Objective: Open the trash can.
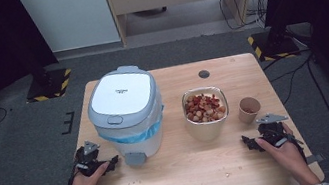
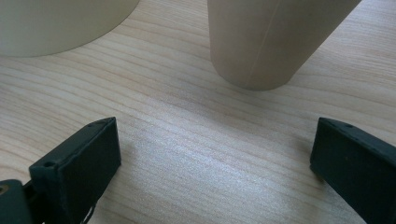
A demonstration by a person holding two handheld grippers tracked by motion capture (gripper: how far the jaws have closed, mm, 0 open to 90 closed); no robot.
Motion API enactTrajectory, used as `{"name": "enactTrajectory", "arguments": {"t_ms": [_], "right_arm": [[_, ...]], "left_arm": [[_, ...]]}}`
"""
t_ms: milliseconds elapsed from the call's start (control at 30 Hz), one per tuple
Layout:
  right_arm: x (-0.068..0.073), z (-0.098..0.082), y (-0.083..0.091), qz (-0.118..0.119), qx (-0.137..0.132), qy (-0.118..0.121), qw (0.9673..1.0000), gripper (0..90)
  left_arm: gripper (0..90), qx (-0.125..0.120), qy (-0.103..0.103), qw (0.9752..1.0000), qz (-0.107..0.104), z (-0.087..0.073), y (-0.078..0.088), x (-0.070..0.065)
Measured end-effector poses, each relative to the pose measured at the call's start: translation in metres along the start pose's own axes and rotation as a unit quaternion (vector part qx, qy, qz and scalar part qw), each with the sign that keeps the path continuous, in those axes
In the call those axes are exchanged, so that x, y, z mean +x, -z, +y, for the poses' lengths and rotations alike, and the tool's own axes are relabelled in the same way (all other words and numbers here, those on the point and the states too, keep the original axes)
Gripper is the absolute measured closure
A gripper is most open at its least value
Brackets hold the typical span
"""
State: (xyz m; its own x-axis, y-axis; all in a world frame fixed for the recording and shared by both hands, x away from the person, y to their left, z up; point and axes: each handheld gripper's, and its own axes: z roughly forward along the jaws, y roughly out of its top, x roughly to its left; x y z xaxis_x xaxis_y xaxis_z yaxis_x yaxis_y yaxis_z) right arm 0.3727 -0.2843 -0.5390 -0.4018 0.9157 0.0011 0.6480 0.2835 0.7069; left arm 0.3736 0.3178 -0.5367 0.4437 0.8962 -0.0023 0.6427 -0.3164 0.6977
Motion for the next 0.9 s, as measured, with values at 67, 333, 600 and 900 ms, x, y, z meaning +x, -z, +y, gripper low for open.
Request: {"name": "enactTrajectory", "arguments": {"t_ms": [67,333,600,900], "right_arm": [[0.0,0.0,0.0,0.0,0.0,0.0,1.0,2.0],[0.0,0.0,0.0,0.001,0.0,0.002,1.0,2.0],[0.0,-0.001,0.001,0.003,0.0,0.003,1.0,2.1],[0.0,-0.001,0.001,0.004,0.0,0.003,1.0,2.1]], "left_arm": [[0.0,0.0,-0.001,1.0,0.001,0.0,0.0,0.0],[16.2,0.001,-0.007,1.0,-0.006,0.003,0.007,-0.005],[41.9,-0.018,-0.036,0.9991,-0.012,0.01,0.027,-0.018],[67.6,-0.026,-0.062,0.997,-0.039,0.017,0.042,-0.037]]}}
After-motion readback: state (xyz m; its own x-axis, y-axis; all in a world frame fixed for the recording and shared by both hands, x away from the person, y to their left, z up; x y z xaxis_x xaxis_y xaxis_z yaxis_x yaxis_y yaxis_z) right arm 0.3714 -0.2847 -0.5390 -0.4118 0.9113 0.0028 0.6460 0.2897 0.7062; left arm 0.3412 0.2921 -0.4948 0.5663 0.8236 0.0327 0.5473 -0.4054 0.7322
